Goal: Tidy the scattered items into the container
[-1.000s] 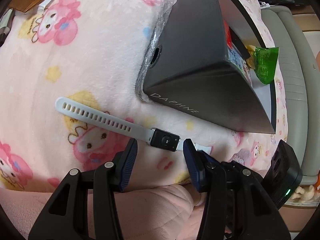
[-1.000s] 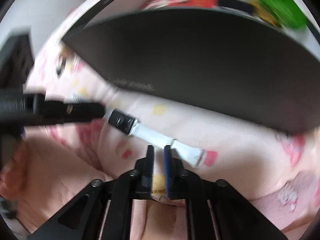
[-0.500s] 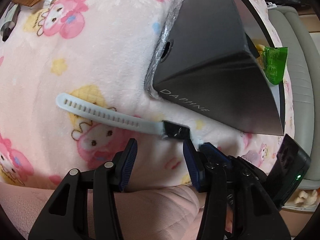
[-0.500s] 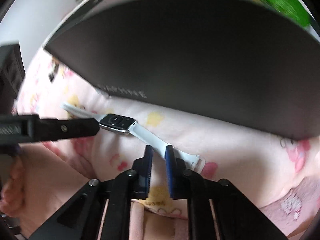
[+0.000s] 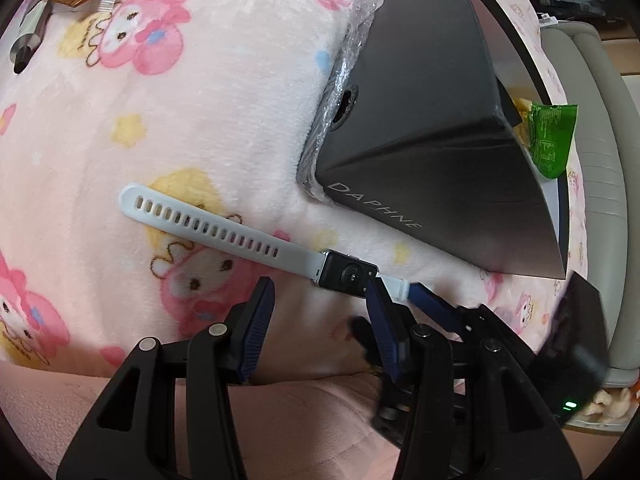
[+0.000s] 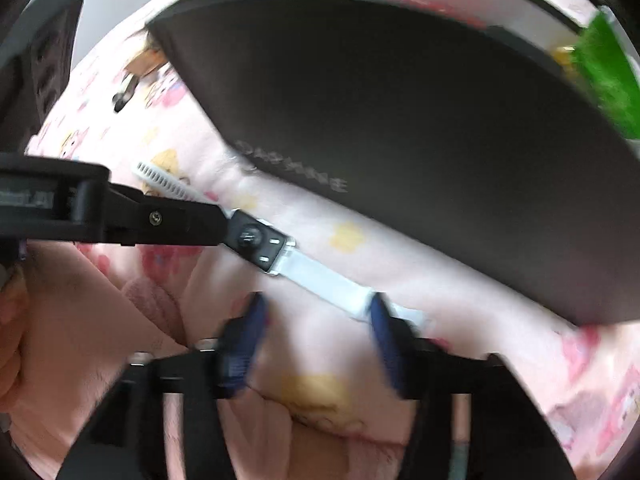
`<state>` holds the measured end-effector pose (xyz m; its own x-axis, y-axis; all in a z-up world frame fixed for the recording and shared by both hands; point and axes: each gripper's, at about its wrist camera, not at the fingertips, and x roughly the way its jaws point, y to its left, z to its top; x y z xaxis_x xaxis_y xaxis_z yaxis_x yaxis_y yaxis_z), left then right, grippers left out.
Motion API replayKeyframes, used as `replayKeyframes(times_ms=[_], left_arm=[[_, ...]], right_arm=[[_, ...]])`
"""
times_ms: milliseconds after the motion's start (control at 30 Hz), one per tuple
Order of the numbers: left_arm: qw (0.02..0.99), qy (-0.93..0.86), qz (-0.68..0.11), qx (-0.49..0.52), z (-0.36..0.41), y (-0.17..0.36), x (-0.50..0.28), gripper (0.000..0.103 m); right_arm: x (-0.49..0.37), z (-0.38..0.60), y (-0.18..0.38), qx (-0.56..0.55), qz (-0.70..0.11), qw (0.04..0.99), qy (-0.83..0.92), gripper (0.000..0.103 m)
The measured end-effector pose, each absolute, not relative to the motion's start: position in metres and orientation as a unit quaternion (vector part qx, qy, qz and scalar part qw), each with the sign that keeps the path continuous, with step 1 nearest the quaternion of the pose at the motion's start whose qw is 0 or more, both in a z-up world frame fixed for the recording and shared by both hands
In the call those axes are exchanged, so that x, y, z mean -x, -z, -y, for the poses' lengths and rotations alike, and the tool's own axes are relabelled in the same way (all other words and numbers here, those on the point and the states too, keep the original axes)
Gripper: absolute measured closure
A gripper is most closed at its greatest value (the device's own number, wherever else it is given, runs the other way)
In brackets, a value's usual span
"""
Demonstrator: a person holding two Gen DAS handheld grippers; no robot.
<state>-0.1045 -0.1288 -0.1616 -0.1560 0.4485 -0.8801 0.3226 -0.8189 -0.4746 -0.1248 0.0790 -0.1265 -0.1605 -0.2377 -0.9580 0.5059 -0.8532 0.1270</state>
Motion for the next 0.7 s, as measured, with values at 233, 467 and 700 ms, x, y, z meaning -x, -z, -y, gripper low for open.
replayKeyframes(times_ms=[233,467,700], left_arm=[[0.048,-0.7,0.296,0.648,0.122,0.162,0.106,0.055],[0.049,-0.703,0.293,0.646,0.149,0.155,0.103,0.055],[0.066,-0.704,0.281,0.649,0.148,0.153,0.104,0.055]], right_arm=[[0.15,-0.092,0.125,-0.607,-0.071,0.231,0.757,0.084],[0.163,-0.101,0.11,-0.596,-0.022,0.227,0.77,0.094],[0.16,-0.138,0.076,-0.599,0.095,0.259,0.752,0.096]])
